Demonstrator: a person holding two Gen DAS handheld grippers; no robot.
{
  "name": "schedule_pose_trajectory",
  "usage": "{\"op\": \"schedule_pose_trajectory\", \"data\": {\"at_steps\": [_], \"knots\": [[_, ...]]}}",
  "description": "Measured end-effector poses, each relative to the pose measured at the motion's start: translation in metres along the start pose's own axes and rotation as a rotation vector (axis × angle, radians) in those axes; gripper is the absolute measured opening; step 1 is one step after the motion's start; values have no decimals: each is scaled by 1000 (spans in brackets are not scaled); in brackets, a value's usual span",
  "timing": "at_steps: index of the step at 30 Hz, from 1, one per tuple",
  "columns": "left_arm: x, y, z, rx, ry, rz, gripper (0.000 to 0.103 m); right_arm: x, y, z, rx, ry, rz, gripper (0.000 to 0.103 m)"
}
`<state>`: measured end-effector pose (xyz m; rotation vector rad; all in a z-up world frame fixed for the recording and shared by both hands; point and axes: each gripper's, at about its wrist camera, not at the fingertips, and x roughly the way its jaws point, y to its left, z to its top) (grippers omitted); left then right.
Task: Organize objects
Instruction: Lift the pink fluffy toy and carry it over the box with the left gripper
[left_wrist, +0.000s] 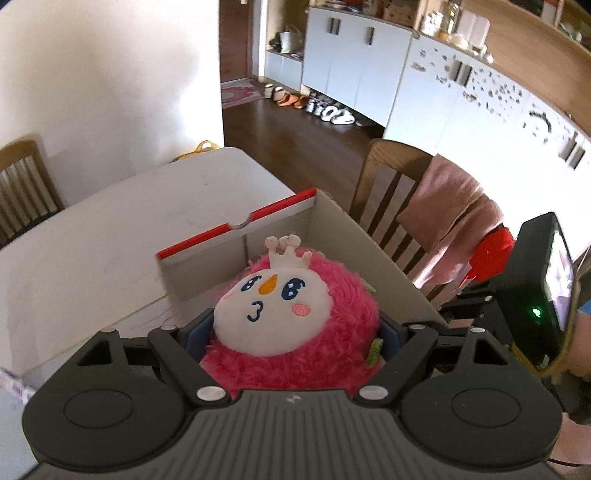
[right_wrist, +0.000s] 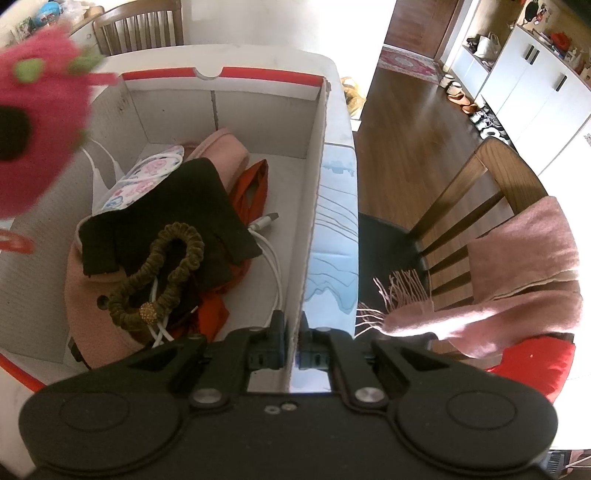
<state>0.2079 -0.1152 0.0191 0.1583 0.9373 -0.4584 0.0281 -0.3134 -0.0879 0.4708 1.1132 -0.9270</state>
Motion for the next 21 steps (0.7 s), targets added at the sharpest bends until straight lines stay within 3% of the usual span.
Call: {"op": "schedule_pose_trajectory", "data": {"at_steps": [8,21], "knots": [[46,-16,10,79,45,44,86,-2,-3,-2,12,-6,11,4],[97,-3,18,49,123,83,87,-5,-4,-4,20,-10,22,4]]}}
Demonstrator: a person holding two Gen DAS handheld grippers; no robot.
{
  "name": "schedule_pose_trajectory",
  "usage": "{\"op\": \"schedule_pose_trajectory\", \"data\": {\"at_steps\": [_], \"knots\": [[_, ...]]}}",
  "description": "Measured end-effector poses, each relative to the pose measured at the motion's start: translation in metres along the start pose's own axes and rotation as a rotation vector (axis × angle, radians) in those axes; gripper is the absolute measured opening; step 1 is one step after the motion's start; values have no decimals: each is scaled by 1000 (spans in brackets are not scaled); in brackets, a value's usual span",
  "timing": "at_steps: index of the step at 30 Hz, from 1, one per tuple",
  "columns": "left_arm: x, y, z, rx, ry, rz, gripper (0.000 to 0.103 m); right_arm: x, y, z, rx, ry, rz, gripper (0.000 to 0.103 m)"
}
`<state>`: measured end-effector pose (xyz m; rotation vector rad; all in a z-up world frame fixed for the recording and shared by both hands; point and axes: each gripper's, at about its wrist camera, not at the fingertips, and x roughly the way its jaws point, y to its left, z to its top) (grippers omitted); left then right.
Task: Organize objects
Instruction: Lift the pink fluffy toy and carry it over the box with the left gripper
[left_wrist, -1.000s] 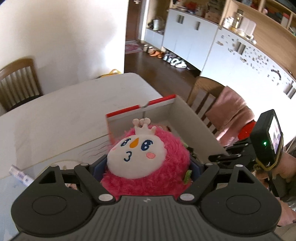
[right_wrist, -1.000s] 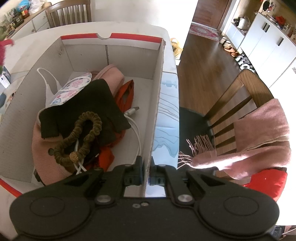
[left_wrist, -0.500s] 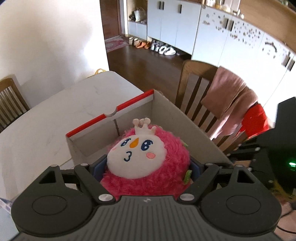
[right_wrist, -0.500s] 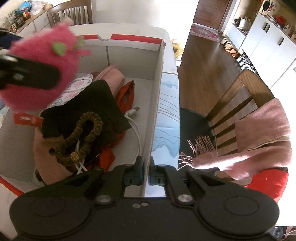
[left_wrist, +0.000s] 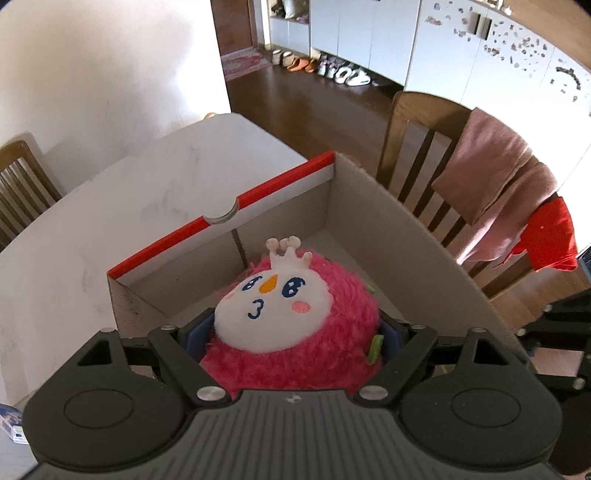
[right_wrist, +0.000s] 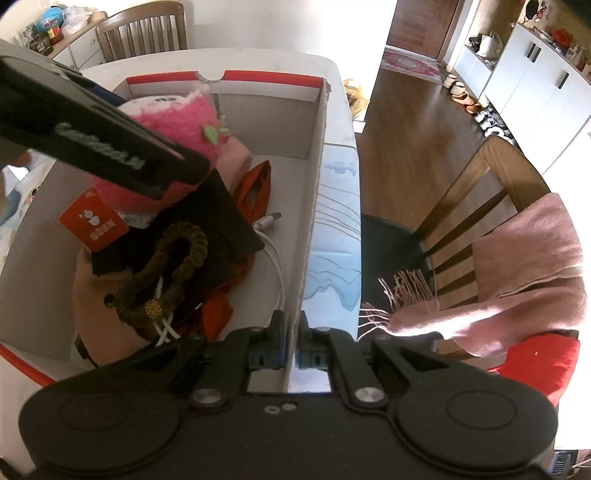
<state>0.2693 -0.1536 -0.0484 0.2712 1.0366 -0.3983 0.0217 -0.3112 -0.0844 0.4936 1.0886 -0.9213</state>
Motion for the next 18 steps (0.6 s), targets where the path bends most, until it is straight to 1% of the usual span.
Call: {"op": "schedule_pose_trajectory", "data": {"at_steps": [9,15,17,18], "knots": [[13,5,0,-8,23,-19,92,0,-1,0,5,0,1,4],[7,12,-6,-38,4,-48,93,0,0,-1,7,1,-1,5],[2,15,-9,-46,-9,-63,97,0,0,-1,9,2,-1,5],[0,16,-10,-51,-13,-73,98,0,0,-1,7,2,-3,5]]}}
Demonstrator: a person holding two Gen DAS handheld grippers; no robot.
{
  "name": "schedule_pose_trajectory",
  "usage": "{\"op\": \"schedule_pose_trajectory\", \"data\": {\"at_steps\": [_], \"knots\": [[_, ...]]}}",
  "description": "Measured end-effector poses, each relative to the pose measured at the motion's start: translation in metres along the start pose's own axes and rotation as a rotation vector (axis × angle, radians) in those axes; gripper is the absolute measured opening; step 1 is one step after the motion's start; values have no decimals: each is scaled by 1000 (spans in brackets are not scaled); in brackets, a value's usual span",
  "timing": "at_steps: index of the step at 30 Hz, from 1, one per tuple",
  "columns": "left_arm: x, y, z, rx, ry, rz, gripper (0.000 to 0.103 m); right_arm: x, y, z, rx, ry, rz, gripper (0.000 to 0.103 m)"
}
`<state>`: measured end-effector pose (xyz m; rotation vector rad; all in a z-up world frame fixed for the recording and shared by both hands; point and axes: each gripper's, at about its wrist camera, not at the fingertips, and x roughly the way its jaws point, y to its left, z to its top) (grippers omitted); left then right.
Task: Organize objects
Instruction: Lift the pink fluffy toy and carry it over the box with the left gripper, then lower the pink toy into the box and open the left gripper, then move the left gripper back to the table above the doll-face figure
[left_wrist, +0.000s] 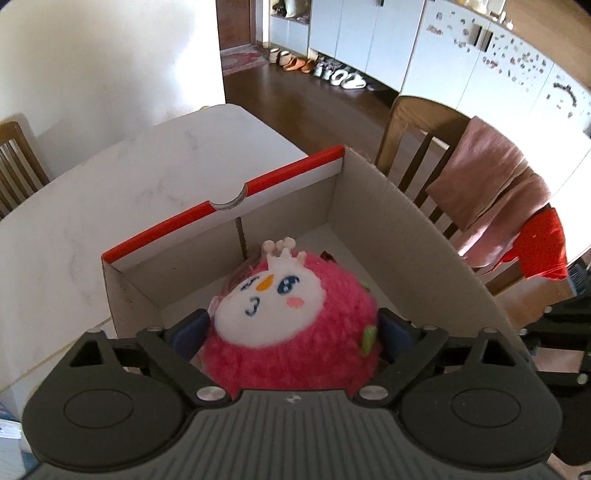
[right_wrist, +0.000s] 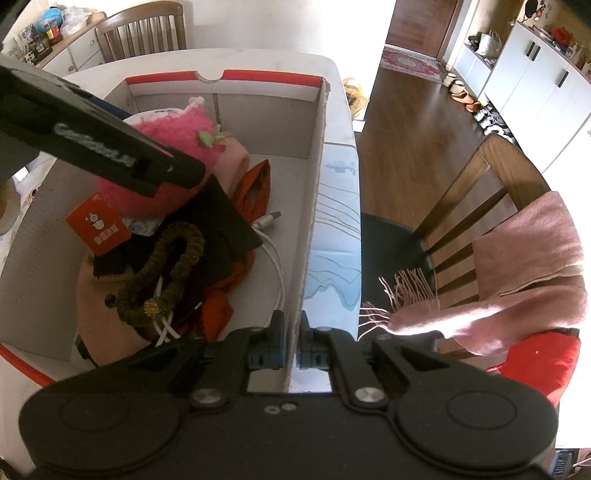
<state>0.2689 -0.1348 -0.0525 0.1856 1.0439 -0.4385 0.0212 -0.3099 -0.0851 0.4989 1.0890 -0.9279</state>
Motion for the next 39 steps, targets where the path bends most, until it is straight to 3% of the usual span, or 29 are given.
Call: {"op": "schedule_pose_trajectory", "data": {"at_steps": [15,22,32,39], "knots": [[-51,14,-15,-59,-100,-61,101,1,-1,-1,5,5,-8,5],[-85,22,-33,-87,-157,-53,101,0,-2,-2,10,7,-11,5],[-121,61,-74,-173,-203,10,101,1,-5,-2,20,5,-5,4],[-125,100,-108,-248,-210,132,101,1,-1,-1,33,10,-22,4]]}}
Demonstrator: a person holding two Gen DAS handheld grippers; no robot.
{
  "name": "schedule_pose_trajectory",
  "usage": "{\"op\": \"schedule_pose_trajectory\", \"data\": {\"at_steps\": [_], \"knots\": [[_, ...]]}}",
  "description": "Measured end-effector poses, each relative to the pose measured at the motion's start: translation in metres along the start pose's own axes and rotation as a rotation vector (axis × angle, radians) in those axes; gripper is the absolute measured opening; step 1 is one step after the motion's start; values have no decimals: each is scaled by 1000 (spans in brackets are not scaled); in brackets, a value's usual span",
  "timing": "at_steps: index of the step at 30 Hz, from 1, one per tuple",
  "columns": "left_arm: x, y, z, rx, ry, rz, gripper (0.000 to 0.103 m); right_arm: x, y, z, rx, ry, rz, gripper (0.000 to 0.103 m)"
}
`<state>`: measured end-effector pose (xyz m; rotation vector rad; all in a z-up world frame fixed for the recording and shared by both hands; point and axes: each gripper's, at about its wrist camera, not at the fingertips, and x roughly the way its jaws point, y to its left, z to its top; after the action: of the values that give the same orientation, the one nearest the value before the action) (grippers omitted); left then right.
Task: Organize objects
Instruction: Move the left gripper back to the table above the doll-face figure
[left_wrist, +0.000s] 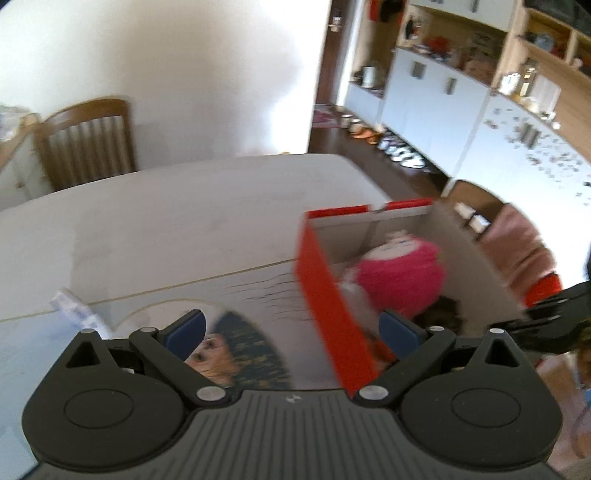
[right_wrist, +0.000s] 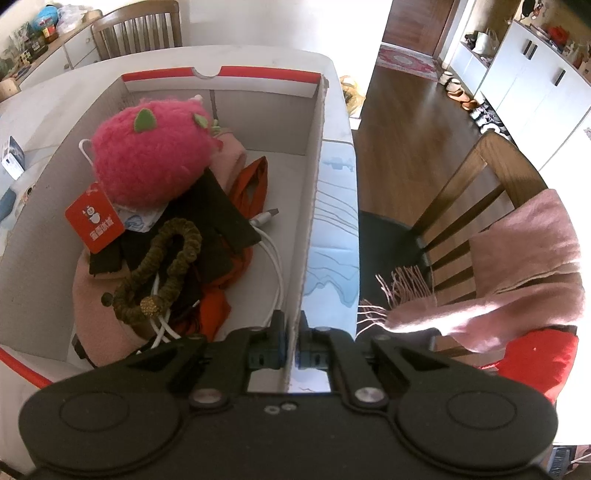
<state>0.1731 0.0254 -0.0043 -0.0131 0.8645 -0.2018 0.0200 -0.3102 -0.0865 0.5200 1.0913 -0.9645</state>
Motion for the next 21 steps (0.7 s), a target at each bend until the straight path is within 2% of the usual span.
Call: {"op": "schedule_pose_trajectory", "data": {"at_steps": [2,8,21], "knots": [[6,10,-7,-6,12,34,101,0,1,0,2,3,1,4],[27,30,-28,-2,32,49,101,0,2,0,2,9,-3,4],[87,44,-48,42,127,100,100,-5,0,-4,23,12,1,4]]}}
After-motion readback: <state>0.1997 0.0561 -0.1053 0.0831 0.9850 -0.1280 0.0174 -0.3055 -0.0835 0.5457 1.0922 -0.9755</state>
